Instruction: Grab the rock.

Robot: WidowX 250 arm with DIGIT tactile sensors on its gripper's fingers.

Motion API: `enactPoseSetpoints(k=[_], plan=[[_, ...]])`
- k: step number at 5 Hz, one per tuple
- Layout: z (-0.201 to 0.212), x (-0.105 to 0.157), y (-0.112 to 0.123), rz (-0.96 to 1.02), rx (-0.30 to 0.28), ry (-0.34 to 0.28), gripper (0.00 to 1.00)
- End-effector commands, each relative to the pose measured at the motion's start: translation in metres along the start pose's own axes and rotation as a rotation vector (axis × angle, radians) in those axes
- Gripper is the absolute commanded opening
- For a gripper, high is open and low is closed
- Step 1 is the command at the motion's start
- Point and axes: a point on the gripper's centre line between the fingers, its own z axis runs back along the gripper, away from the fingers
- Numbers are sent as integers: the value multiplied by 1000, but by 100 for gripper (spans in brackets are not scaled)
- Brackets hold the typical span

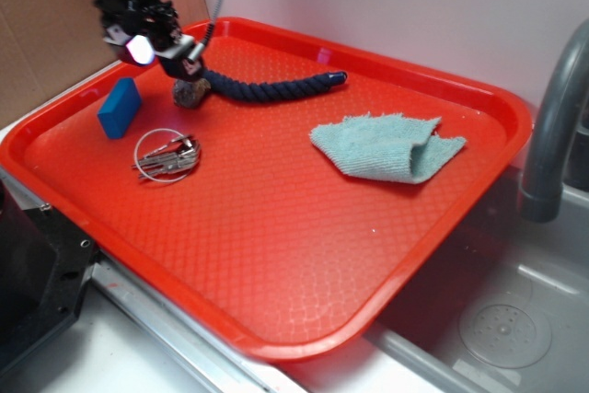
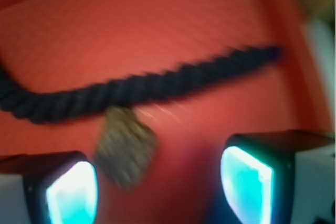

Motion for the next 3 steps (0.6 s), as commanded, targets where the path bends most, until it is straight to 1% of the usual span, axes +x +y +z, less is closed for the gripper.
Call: enactPoseSetpoints(k=[1,2,3], plan=[[-7,17,2,-81,-19,-46,90],[-7,14,-7,-105,42,-61,0],[-8,14,-7,-94,31,-47,0]])
